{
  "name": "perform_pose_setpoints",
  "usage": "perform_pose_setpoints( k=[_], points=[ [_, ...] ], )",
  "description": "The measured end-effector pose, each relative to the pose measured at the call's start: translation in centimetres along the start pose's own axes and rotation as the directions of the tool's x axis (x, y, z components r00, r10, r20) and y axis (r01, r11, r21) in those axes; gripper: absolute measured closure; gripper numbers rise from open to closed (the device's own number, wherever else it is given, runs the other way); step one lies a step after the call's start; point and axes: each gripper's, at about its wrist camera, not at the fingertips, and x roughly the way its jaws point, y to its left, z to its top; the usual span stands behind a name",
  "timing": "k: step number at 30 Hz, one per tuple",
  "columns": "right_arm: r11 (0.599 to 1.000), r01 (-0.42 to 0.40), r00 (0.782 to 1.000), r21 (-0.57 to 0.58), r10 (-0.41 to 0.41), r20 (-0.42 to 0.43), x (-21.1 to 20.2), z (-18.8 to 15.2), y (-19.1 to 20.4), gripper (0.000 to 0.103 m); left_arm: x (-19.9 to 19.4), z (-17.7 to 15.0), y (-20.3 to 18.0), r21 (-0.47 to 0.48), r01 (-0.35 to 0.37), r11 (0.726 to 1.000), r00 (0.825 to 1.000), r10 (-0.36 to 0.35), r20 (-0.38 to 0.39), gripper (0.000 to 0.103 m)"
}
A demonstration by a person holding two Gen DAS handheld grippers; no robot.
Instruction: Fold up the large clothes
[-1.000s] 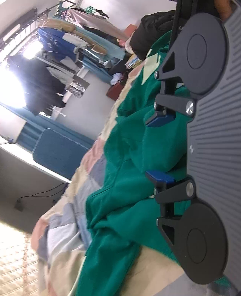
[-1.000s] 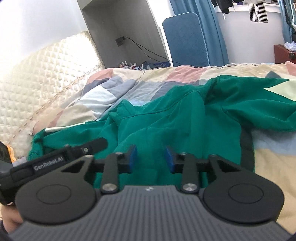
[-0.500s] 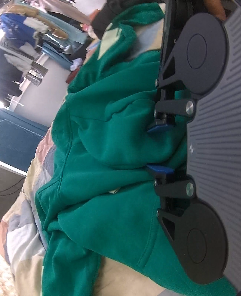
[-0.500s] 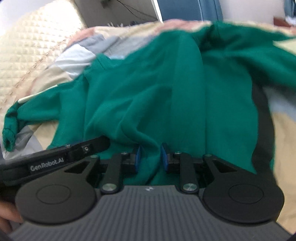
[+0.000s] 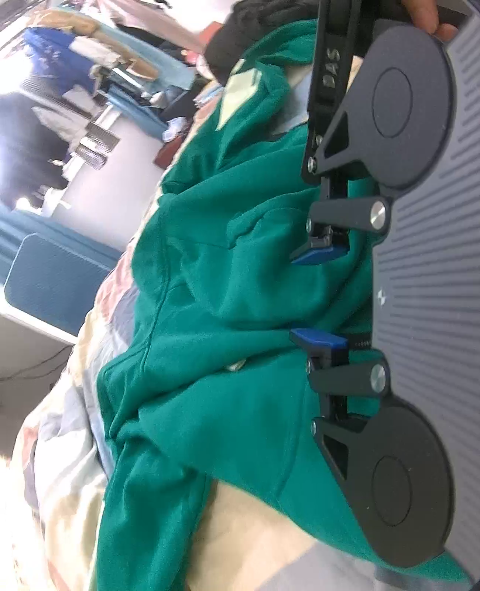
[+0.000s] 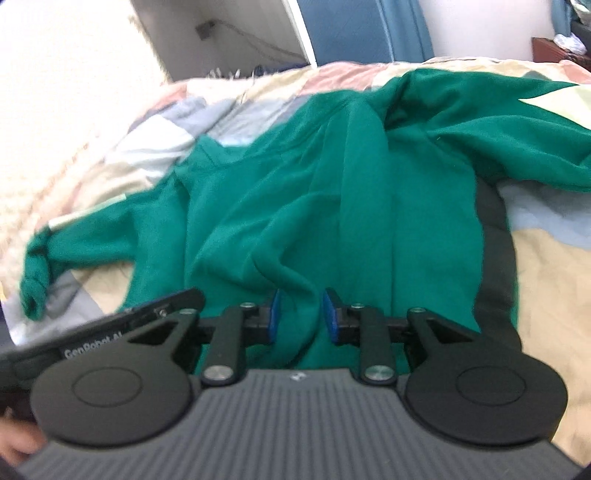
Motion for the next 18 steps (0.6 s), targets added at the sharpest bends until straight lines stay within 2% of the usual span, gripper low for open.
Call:
perform_pose_setpoints(
  k=[1, 4, 5, 11, 18],
  points=[
    [1.000, -0.004, 1.000, 0.014, 0.004, 0.015, -0.6, 0.0, -0.1, 0.072, -0.5, -0.1, 0.2, -0.022, 0.004, 1.000, 1.000, -0.004, 0.005, 0.060],
    [0.998, 0.009, 0.998, 0.062, -0.013, 0.059, -2.1, -0.2, -0.7, 0.059, -1.7, -0.6, 1.1, -0.087, 0.008, 0.996, 1.000, -0.007, 0.006, 0.060],
    [0.996, 0.013, 0.998, 0.084, -0.019, 0.068, -2.5, -0.3, -1.1, 0.057, -1.9, -0.8, 1.3, -0.105, 0.006, 0.994, 1.000, -0.005, 0.005, 0.060],
    [0.968, 0.021, 0.997, 0.249, -0.040, 0.072, -3.8, -0.5, -3.8, 0.057, -1.0, -1.3, 2.4, -0.181, 0.020, 0.983, 0.998, -0.030, -0.054, 0.060],
    [0.955, 0.036, 0.999, 0.296, -0.035, -0.009, -1.3, -0.8, -4.8, 0.058, 1.1, -1.4, 2.4, -0.196, 0.053, 0.979, 0.996, -0.066, -0.060, 0.060]
  ],
)
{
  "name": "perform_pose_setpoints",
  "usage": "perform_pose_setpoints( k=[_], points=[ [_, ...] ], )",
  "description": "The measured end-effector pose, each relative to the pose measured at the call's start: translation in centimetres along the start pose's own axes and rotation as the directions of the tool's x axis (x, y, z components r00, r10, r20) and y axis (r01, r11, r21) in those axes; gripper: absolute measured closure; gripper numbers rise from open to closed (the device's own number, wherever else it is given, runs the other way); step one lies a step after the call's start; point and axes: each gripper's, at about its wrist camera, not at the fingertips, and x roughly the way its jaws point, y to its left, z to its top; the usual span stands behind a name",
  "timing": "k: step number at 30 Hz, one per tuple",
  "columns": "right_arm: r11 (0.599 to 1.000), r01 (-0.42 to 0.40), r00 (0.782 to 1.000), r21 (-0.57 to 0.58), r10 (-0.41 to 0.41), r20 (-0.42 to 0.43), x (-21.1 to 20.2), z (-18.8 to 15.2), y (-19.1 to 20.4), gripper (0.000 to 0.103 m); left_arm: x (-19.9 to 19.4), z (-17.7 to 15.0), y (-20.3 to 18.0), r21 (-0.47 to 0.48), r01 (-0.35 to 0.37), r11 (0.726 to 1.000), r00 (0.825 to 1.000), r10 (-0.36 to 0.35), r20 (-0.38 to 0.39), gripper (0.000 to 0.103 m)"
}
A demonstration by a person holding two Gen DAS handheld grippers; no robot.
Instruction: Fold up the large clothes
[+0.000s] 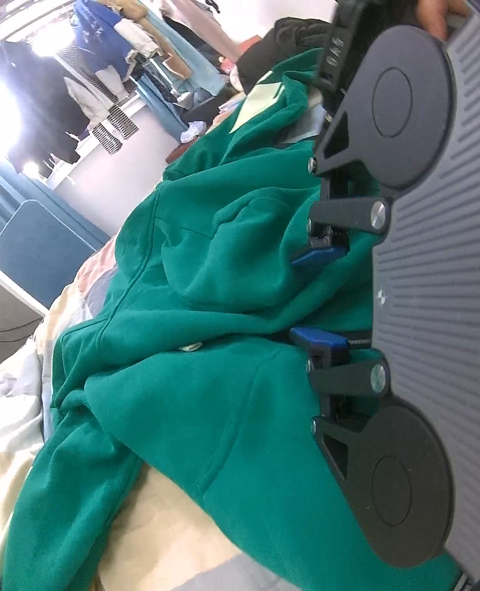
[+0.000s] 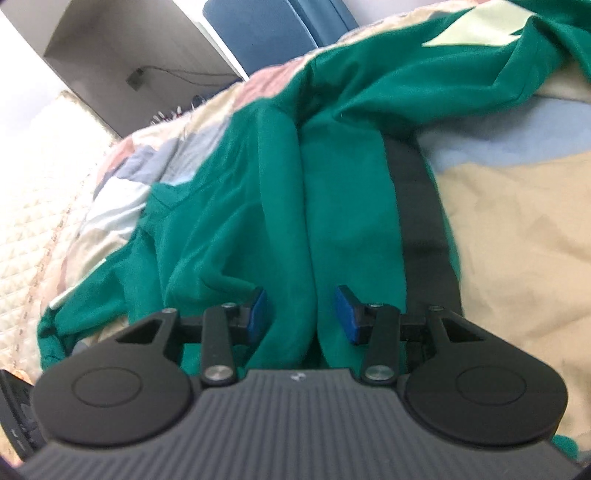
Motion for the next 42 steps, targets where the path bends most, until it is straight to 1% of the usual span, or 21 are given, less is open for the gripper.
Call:
perform_pose_setpoints(
  k=[3, 4, 5, 6, 8, 10, 15, 17, 19, 21, 22, 26, 30, 32, 34, 36, 37, 38, 39, 41, 42],
  points=[
    [0.999, 0.011, 1.000, -0.040, -0.012, -0.023, 1.1, 0.0, 0.5, 0.064, 1.2, 0.9, 0.5, -0.020, 0.019, 1.000, 1.000, -0.019, -0.001, 0.061],
    [0.998, 0.016, 1.000, -0.054, -0.017, -0.024, 1.3, 0.1, 0.6, 0.068, 1.6, 1.2, 0.7, -0.032, 0.024, 0.999, 1.000, -0.024, -0.004, 0.062],
    [0.998, 0.017, 1.000, -0.061, -0.018, -0.022, 1.4, 0.1, 0.7, 0.074, 1.9, 1.3, 0.8, -0.038, 0.028, 0.999, 1.000, -0.028, -0.004, 0.068],
    [0.998, 0.015, 1.000, -0.065, -0.016, -0.019, 1.5, 0.2, 0.7, 0.076, 2.0, 1.2, 0.9, -0.039, 0.028, 0.999, 1.000, -0.028, -0.004, 0.074],
    [0.997, 0.013, 1.000, -0.079, -0.014, -0.008, 1.4, 0.3, 0.8, 0.088, 1.8, 1.3, 1.0, -0.046, 0.031, 0.998, 0.999, -0.032, -0.002, 0.084],
    [0.995, 0.001, 1.000, -0.098, -0.001, 0.005, 0.9, 0.3, 1.0, 0.094, 1.2, 1.5, 0.9, -0.064, 0.044, 0.997, 0.999, -0.043, 0.011, 0.088],
    [0.982, -0.058, 0.996, -0.179, 0.069, 0.057, -1.2, 0.2, 2.5, 0.096, -1.9, 2.5, 1.1, -0.116, 0.098, 0.988, 0.993, -0.090, 0.073, 0.090],
    [0.982, -0.115, 0.992, -0.151, 0.122, 0.040, -1.9, 0.0, 2.5, 0.096, -3.5, 2.9, 1.1, -0.106, 0.100, 0.989, 0.991, -0.090, 0.098, 0.090],
    [0.980, -0.137, 0.990, -0.142, 0.141, 0.021, -2.1, -0.3, 2.6, 0.096, -4.6, 3.2, 1.5, -0.120, 0.102, 0.987, 0.990, -0.089, 0.112, 0.090],
    [0.980, -0.119, 0.992, -0.157, 0.123, 0.014, -2.0, -0.7, 2.7, 0.096, -4.9, 3.3, 2.2, -0.146, 0.098, 0.984, 0.991, -0.083, 0.104, 0.090],
    [0.981, -0.103, 0.994, -0.161, 0.105, 0.005, -1.6, -0.7, 2.8, 0.096, -4.8, 3.2, 2.3, -0.144, 0.079, 0.986, 0.993, -0.065, 0.094, 0.090],
    [0.987, -0.018, 0.999, -0.158, 0.010, -0.053, 0.8, -0.8, 2.5, 0.096, -3.4, 3.1, 2.2, -0.081, -0.031, 0.996, 0.998, 0.035, 0.051, 0.090],
    [0.980, 0.039, 0.995, -0.193, -0.056, -0.082, 2.2, -1.0, 2.7, 0.096, -2.5, 2.8, 1.7, -0.013, -0.073, 0.997, 0.996, 0.074, 0.045, 0.089],
    [0.980, 0.043, 0.995, -0.196, -0.060, -0.081, 2.2, -0.9, 2.9, 0.094, -2.6, 2.7, 1.2, 0.023, -0.086, 0.996, 0.995, 0.084, 0.058, 0.088],
    [0.981, 0.039, 0.996, -0.189, -0.054, -0.075, 1.9, -0.8, 2.9, 0.093, -3.0, 2.7, 0.9, 0.049, -0.093, 0.994, 0.993, 0.089, 0.079, 0.082],
    [0.981, 0.037, 0.996, -0.189, -0.051, -0.069, 1.4, -0.8, 2.8, 0.090, -3.6, 2.3, 0.2, 0.085, -0.119, 0.989, 0.988, 0.110, 0.108, 0.065],
    [0.981, 0.035, 0.997, -0.193, -0.048, -0.067, 1.1, -0.8, 2.9, 0.087, -4.0, 2.2, -0.2, 0.106, -0.131, 0.986, 0.985, 0.117, 0.129, 0.060],
    [0.979, 0.026, 0.997, -0.204, -0.039, -0.060, 0.5, -1.0, 2.8, 0.081, -4.5, 2.1, -0.7, 0.126, -0.136, 0.983, 0.982, 0.116, 0.152, 0.056],
    [0.976, 0.019, 0.998, -0.217, -0.031, -0.051, 0.2, -1.1, 3.1, 0.075, -5.1, 1.9, -1.2, 0.146, -0.134, 0.980, 0.979, 0.108, 0.174, 0.056],
    [0.966, -0.009, 1.000, -0.260, 0.001, -0.031, -0.7, -1.6, 3.8, 0.053, -5.9, 1.6, -1.9, 0.174, -0.112, 0.978, 0.978, 0.078, 0.192, 0.056],
    [0.959, -0.028, 0.999, -0.283, 0.022, -0.025, -1.0, -1.8, 4.1, 0.051, -6.3, 1.4, -2.2, 0.187, -0.094, 0.978, 0.978, 0.056, 0.199, 0.056]
  ],
)
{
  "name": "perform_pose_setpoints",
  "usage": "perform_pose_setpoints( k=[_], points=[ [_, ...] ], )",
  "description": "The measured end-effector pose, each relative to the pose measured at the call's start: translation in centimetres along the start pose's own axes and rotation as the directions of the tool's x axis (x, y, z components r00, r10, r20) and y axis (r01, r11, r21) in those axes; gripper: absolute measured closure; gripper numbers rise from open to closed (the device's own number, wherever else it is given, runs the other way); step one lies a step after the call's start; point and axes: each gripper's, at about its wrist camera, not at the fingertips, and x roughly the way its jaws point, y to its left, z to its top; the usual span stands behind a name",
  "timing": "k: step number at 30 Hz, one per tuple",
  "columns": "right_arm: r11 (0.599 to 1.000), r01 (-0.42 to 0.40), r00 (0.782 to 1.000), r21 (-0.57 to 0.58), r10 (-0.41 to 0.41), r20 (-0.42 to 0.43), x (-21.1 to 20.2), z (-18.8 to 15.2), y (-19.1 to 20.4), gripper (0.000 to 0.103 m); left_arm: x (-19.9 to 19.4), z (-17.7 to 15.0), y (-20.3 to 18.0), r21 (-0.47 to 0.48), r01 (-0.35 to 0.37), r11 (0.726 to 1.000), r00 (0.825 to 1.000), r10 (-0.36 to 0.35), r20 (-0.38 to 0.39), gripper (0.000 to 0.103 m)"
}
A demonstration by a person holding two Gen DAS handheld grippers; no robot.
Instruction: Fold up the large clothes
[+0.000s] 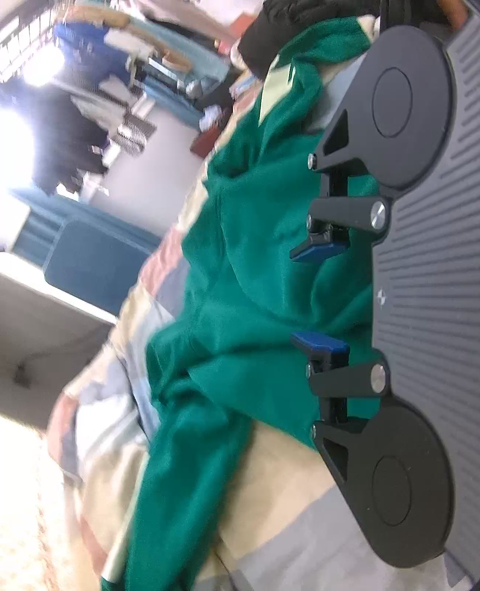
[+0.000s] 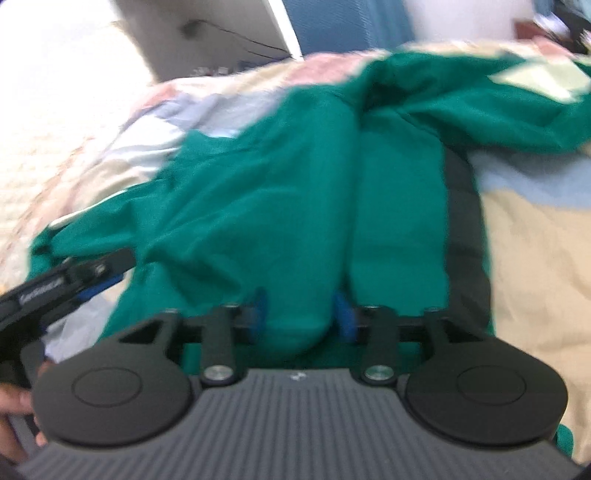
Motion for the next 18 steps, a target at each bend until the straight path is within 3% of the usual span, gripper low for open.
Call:
perform_pose_setpoints(
  k=[3, 7, 10, 18],
  points=[
    [0.998, -0.005, 0.999, -0.056, 0.008, 0.048, -0.8, -0.1, 1.3, 0.050, -0.7, -0.4, -0.8, 0.034, 0.029, 0.999, 0.999, -0.030, 0.016, 0.056],
    [0.989, -0.001, 0.993, -0.151, 0.019, 0.120, -1.6, -0.1, 2.8, 0.051, 0.0, -0.9, -1.2, 0.037, 0.049, 0.998, 0.999, -0.048, -0.021, 0.056],
    [0.984, -0.019, 0.995, -0.180, 0.036, 0.092, -1.1, -0.3, 3.2, 0.052, 1.2, -1.2, -1.3, 0.038, 0.057, 0.998, 0.996, -0.054, -0.064, 0.056],
    [0.995, -0.021, 0.998, -0.102, 0.015, -0.056, 2.4, -0.4, 2.1, 0.055, 4.0, -2.6, -1.5, 0.097, 0.017, 0.995, 0.988, -0.002, -0.154, 0.057]
  ],
)
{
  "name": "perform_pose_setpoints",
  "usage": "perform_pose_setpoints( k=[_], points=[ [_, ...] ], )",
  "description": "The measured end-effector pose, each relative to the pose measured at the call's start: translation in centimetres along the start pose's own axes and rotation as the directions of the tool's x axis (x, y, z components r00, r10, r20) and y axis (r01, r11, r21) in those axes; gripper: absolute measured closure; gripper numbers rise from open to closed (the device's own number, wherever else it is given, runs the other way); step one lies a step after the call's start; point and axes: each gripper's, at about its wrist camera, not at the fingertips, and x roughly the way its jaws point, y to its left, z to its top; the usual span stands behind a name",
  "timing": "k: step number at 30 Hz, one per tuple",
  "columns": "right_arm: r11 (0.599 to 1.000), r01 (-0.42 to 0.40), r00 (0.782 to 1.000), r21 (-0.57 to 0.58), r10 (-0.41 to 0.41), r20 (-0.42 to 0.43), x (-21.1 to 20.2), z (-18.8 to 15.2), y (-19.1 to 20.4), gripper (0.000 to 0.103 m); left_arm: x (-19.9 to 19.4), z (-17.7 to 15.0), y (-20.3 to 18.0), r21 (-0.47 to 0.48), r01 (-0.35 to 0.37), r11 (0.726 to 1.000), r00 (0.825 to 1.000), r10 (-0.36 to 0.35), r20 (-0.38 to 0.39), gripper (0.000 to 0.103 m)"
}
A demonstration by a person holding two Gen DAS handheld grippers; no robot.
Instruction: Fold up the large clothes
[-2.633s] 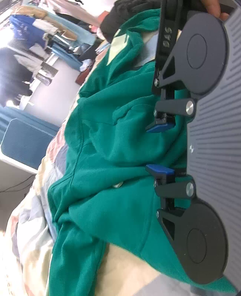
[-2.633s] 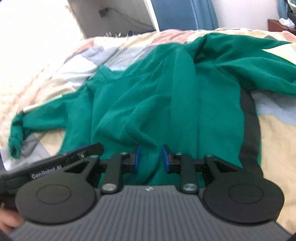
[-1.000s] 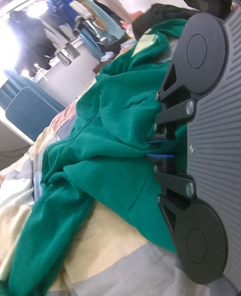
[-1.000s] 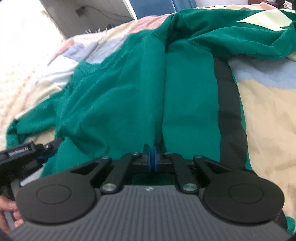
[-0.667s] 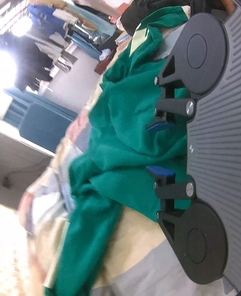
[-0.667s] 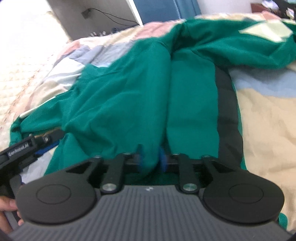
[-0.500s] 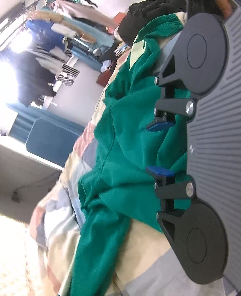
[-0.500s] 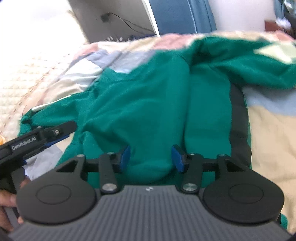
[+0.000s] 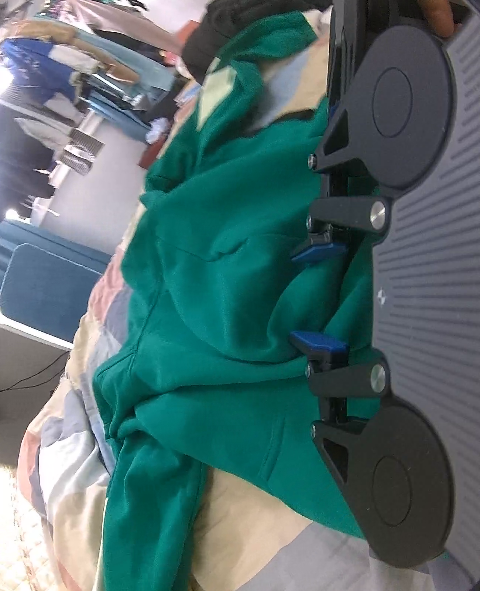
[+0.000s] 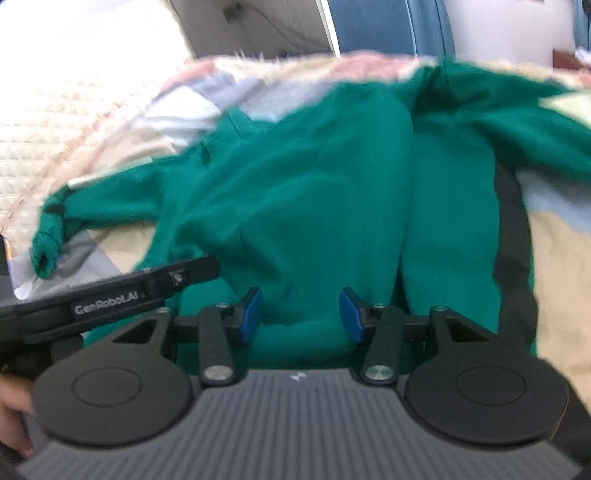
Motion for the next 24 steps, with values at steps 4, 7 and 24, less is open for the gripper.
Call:
perform_pose_setpoints(
  k=[4, 7, 24],
  points=[
    [0.999, 0.003, 0.998, 0.036, 0.000, -0.063, 1.6, -0.2, -0.5, 0.057, 0.4, -0.4, -0.4, 0.024, -0.019, 1.000, 1.000, 0.019, 0.006, 0.056],
    [0.999, 0.004, 0.999, 0.046, -0.002, -0.053, 1.0, -0.1, -0.5, 0.056, -0.1, -0.2, -0.1, 0.001, 0.014, 1.000, 1.000, -0.014, 0.012, 0.055],
    [0.971, -0.005, 0.947, 0.238, -0.072, 0.313, -15.6, 5.0, -9.3, 0.055, -4.7, -1.5, -2.8, 0.012, 0.092, 0.996, 0.988, -0.093, 0.123, 0.050]
  ],
)
